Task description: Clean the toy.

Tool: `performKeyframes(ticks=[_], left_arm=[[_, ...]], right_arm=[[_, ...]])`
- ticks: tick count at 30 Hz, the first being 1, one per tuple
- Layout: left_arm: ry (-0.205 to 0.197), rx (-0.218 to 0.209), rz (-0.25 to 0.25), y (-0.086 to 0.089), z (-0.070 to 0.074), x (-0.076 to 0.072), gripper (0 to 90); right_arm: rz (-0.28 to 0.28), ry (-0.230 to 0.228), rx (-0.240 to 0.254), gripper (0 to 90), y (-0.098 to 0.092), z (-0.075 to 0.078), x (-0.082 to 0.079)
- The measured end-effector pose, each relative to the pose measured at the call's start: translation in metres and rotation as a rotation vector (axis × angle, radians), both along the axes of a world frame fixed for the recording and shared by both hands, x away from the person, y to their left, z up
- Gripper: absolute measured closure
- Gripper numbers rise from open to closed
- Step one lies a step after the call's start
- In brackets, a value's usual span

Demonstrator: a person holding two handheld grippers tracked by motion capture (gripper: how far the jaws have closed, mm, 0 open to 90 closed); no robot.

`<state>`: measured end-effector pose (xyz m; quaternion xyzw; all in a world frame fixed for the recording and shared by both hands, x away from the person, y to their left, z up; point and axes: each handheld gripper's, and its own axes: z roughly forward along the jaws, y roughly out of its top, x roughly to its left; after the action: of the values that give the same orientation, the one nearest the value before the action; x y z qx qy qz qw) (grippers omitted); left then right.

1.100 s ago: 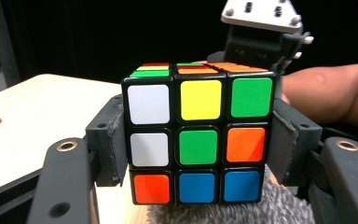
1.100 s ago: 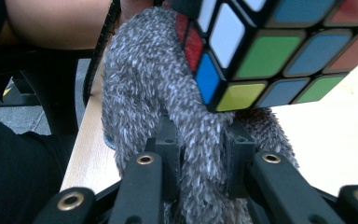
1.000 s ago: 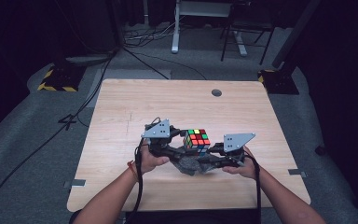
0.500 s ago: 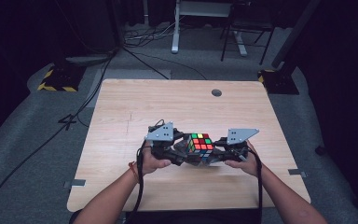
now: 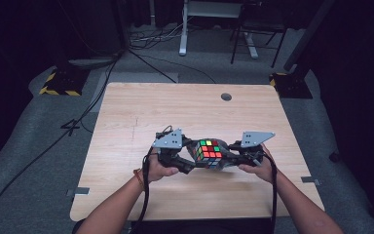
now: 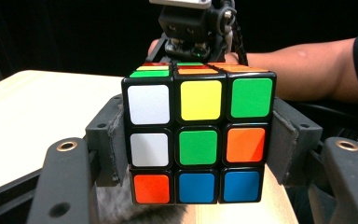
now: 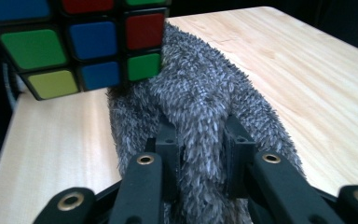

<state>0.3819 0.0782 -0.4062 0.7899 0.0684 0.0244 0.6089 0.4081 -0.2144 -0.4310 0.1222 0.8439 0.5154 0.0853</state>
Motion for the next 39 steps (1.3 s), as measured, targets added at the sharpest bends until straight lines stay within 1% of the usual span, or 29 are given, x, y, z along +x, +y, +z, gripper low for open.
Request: performKeyframes(ticks=[4,5,6,9,11,12,14,15,19,20,22,24,27,28,30,32,33,36,37,39], left_arm=[[-0.003,0.016,0.013,0.001,-0.001,0.001,34.0],[-0.008,0.020,0.016,0.001,-0.002,0.002,34.0],[-0.003,0.024,0.022,0.002,-0.002,0.002,34.0],[-0.007,0.036,0.039,0.003,-0.003,0.004,34.0],[-0.003,0.046,0.047,0.003,-0.004,0.005,34.0],[-0.010,0.056,0.055,0.003,-0.005,0.005,34.0],[-0.007,0.069,0.061,0.004,-0.007,0.006,34.0],[-0.006,0.071,0.065,0.004,-0.007,0.007,34.0],[0.003,0.072,0.068,0.006,-0.009,0.009,34.0],[0.006,0.070,0.069,0.007,-0.009,0.009,34.0],[0.000,0.075,0.073,0.008,-0.009,0.009,34.0],[-0.001,0.068,0.073,0.010,-0.009,0.009,34.0],[-0.001,0.070,0.082,0.013,-0.008,0.008,34.0],[-0.001,0.074,0.085,0.015,-0.008,0.009,34.0],[-0.002,0.087,0.096,0.018,-0.009,0.008,34.0],[0.004,0.104,0.109,0.023,-0.011,0.009,34.0],[0.009,0.114,0.114,0.024,-0.012,0.009,34.0],[0.018,0.129,0.124,0.026,-0.017,0.009,34.0],[0.016,0.134,0.126,0.026,-0.018,0.009,34.0],[0.014,0.149,0.118,0.023,-0.019,0.008,34.0]], right_arm=[[-0.043,0.003,0.013,73.2,-0.011,0.003,0.005],[-0.047,0.011,0.024,73.2,-0.015,0.003,0.006],[-0.051,0.013,0.031,73.2,-0.017,0.004,0.007],[-0.057,0.010,0.024,73.1,-0.022,0.006,0.007],[-0.056,0.003,0.024,73.1,-0.023,0.008,0.005],[-0.052,0.003,0.028,73.2,-0.023,0.009,0.004],[-0.056,-0.012,0.023,73.1,-0.023,0.013,0.003],[-0.062,-0.023,0.025,73.1,-0.024,0.015,0.001],[-0.073,-0.037,0.042,73.1,-0.028,0.021,-0.001],[-0.074,-0.038,0.039,73.1,-0.030,0.022,-0.002],[-0.084,-0.038,0.031,73.1,-0.030,0.022,-0.002],[-0.089,-0.038,0.016,73.1,-0.031,0.021,-0.001],[-0.096,-0.028,0.009,73.0,-0.034,0.020,0.000],[-0.098,-0.029,-0.004,72.9,-0.034,0.020,0.000],[-0.104,-0.027,-0.047,72.7,-0.036,0.018,0.001],[-0.108,-0.015,-0.072,72.6,-0.037,0.014,0.003],[-0.110,-0.015,-0.076,72.7,-0.038,0.012,0.004],[-0.107,-0.009,-0.042,72.6,-0.038,0.014,0.003],[-0.101,-0.026,-0.028,72.6,-0.036,0.017,0.001],[-0.084,-0.037,0.002,72.6,-0.033,0.021,-0.003]])
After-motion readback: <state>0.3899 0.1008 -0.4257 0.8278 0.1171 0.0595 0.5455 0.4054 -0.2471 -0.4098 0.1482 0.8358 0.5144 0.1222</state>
